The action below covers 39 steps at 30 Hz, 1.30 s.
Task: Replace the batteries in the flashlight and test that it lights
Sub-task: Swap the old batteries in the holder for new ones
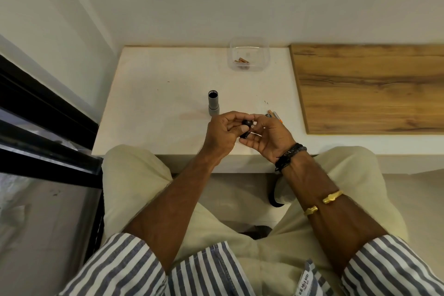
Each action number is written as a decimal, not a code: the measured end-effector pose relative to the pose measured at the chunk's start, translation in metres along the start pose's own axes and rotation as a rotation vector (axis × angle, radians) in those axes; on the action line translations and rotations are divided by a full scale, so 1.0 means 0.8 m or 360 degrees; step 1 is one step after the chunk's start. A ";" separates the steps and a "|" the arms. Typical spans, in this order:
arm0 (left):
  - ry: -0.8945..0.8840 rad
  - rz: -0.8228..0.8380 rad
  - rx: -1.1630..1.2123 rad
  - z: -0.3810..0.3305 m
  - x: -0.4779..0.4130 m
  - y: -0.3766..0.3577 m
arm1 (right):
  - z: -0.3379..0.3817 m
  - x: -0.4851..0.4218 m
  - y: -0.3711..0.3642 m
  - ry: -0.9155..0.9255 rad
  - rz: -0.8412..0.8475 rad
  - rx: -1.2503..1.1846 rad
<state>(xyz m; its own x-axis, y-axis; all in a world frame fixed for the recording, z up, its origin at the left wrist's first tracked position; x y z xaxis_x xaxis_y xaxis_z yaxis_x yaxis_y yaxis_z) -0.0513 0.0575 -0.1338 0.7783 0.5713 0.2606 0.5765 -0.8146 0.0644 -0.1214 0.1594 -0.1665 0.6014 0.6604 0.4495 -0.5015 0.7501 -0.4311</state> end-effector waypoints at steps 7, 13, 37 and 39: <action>0.0028 -0.0150 0.0073 0.003 -0.003 0.012 | 0.013 -0.002 0.009 0.0195 -0.0058 0.0243; 0.0234 -0.0236 0.0273 0.022 -0.004 0.018 | 0.048 0.001 0.024 0.0690 -0.0265 0.0882; 0.0771 0.0154 0.1231 0.050 -0.002 -0.005 | 0.077 -0.020 0.143 0.0670 -0.1099 0.1478; 0.0767 0.0158 0.1233 0.048 -0.003 -0.005 | 0.078 -0.023 0.143 0.0649 -0.1092 0.1509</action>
<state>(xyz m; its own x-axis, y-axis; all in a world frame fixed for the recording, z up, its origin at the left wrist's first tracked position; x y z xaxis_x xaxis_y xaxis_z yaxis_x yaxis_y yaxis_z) -0.0462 0.0635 -0.1716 0.7454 0.2569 0.6151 0.6535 -0.4635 -0.5984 -0.2283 0.2352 -0.1752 0.9818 0.1899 0.0093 -0.1561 0.7772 0.6096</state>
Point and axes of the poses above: each hand's wrist, its own x-axis away from the middle knuckle, its own y-axis out of the back of the hand, z = x × y, the point moved 9 cm from there along -x, towards the middle knuckle, and after that the axes turned 13 degrees about y, right-handed, at the moved point
